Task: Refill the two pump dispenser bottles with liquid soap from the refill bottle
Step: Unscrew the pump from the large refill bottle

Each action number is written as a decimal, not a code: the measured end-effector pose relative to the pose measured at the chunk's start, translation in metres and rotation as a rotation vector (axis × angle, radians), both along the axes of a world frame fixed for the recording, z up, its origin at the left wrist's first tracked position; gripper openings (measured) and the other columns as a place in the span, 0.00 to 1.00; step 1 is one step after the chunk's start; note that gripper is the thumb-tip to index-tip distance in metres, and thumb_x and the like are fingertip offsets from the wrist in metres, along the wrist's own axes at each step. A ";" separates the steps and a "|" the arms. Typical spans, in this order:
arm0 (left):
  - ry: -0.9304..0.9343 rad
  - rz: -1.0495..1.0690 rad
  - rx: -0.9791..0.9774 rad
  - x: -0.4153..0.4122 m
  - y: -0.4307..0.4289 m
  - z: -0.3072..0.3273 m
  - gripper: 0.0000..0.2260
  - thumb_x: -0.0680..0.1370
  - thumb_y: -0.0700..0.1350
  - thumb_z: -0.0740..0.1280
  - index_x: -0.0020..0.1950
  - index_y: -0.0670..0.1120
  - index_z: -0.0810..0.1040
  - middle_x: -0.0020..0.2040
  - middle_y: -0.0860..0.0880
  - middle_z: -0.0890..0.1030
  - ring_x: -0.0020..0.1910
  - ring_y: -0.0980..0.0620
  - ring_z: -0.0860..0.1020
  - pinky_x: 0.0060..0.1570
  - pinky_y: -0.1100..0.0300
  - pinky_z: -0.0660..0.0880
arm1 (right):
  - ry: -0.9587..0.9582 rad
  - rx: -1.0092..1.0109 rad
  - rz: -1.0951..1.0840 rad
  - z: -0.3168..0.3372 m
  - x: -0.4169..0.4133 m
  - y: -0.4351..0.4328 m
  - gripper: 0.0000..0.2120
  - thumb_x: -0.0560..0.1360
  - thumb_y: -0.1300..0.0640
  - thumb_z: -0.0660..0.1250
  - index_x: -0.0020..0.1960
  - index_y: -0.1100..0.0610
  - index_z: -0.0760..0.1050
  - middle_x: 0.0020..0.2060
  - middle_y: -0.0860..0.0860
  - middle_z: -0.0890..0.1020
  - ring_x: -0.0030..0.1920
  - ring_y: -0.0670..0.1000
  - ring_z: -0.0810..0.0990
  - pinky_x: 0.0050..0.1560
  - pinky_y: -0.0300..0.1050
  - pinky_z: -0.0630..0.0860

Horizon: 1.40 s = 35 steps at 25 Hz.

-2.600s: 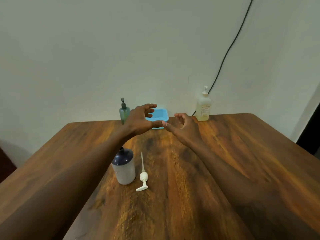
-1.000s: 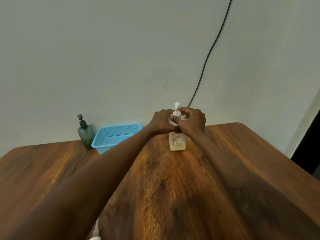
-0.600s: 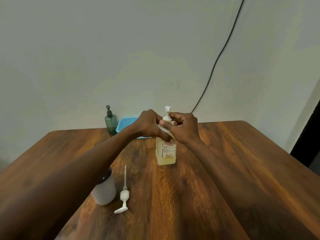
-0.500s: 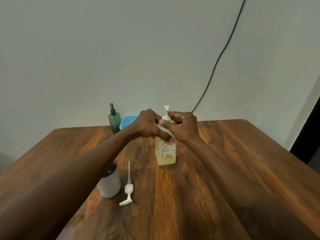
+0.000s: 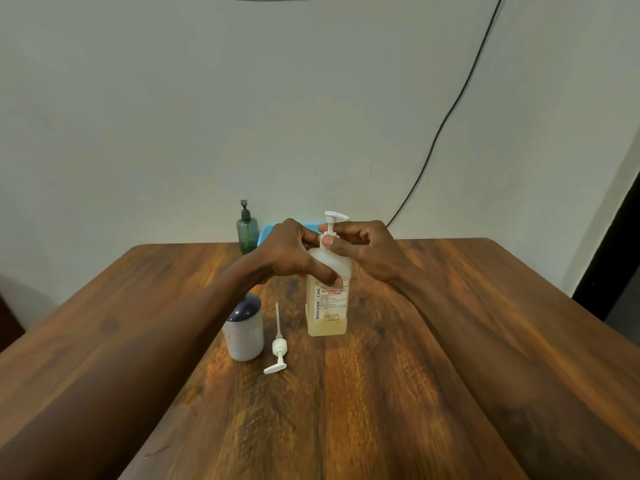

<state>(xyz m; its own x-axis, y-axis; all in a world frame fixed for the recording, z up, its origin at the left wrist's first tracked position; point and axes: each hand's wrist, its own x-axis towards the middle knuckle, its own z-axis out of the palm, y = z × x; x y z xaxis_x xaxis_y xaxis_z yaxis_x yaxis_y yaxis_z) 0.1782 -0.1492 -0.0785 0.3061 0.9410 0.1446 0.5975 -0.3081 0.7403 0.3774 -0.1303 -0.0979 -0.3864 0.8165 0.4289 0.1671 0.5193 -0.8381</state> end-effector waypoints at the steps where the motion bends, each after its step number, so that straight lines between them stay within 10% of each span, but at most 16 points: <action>1: -0.013 0.025 0.010 0.001 -0.002 -0.001 0.16 0.62 0.47 0.85 0.46 0.45 0.86 0.44 0.52 0.88 0.45 0.52 0.87 0.51 0.49 0.84 | -0.035 0.056 -0.105 0.001 -0.002 -0.004 0.20 0.71 0.42 0.77 0.57 0.52 0.84 0.49 0.45 0.87 0.49 0.43 0.86 0.52 0.47 0.84; 5: -0.014 0.103 0.060 0.009 -0.006 -0.005 0.18 0.60 0.50 0.86 0.44 0.46 0.85 0.42 0.54 0.88 0.40 0.55 0.87 0.47 0.52 0.85 | -0.048 0.203 -0.411 -0.001 -0.008 -0.009 0.23 0.64 0.35 0.79 0.44 0.54 0.82 0.35 0.45 0.84 0.33 0.40 0.81 0.33 0.32 0.78; 11: -0.023 0.090 0.036 0.004 -0.006 -0.009 0.19 0.61 0.49 0.86 0.48 0.47 0.87 0.44 0.54 0.88 0.43 0.55 0.87 0.49 0.52 0.85 | -0.052 0.065 -0.099 -0.005 -0.001 -0.009 0.11 0.81 0.52 0.67 0.60 0.55 0.84 0.55 0.49 0.86 0.53 0.48 0.85 0.50 0.44 0.84; 19: 0.052 0.135 0.067 0.010 -0.003 -0.012 0.21 0.58 0.52 0.86 0.44 0.44 0.85 0.41 0.54 0.88 0.40 0.55 0.87 0.43 0.55 0.85 | -0.119 0.288 -0.417 0.001 -0.017 -0.019 0.18 0.67 0.40 0.80 0.46 0.53 0.81 0.40 0.44 0.84 0.36 0.42 0.81 0.35 0.29 0.76; 26: 0.043 0.119 0.039 0.006 -0.001 -0.019 0.20 0.60 0.53 0.85 0.47 0.48 0.86 0.45 0.56 0.88 0.43 0.56 0.87 0.50 0.52 0.85 | -0.076 -0.061 0.082 0.007 -0.001 -0.015 0.33 0.80 0.61 0.69 0.80 0.47 0.60 0.67 0.53 0.79 0.60 0.45 0.82 0.54 0.39 0.81; 30: 0.037 0.154 0.043 0.010 -0.001 -0.017 0.20 0.59 0.51 0.86 0.44 0.45 0.85 0.42 0.55 0.88 0.39 0.56 0.87 0.45 0.52 0.85 | -0.190 0.207 -0.387 -0.001 -0.009 -0.018 0.31 0.67 0.37 0.78 0.63 0.51 0.77 0.53 0.47 0.85 0.48 0.45 0.84 0.46 0.36 0.82; 32: 0.029 0.173 0.054 0.013 -0.001 -0.016 0.21 0.59 0.52 0.86 0.44 0.45 0.85 0.43 0.54 0.88 0.38 0.56 0.87 0.44 0.53 0.85 | -0.124 0.258 -0.480 -0.002 -0.011 -0.017 0.25 0.65 0.36 0.79 0.49 0.53 0.80 0.39 0.45 0.84 0.37 0.44 0.82 0.36 0.33 0.79; 35: 0.018 0.180 0.041 0.012 0.002 -0.017 0.22 0.58 0.54 0.86 0.47 0.47 0.86 0.44 0.55 0.88 0.40 0.56 0.87 0.46 0.52 0.85 | -0.145 0.205 -0.380 -0.002 -0.009 -0.014 0.17 0.73 0.45 0.76 0.55 0.55 0.82 0.46 0.48 0.86 0.43 0.45 0.83 0.41 0.34 0.79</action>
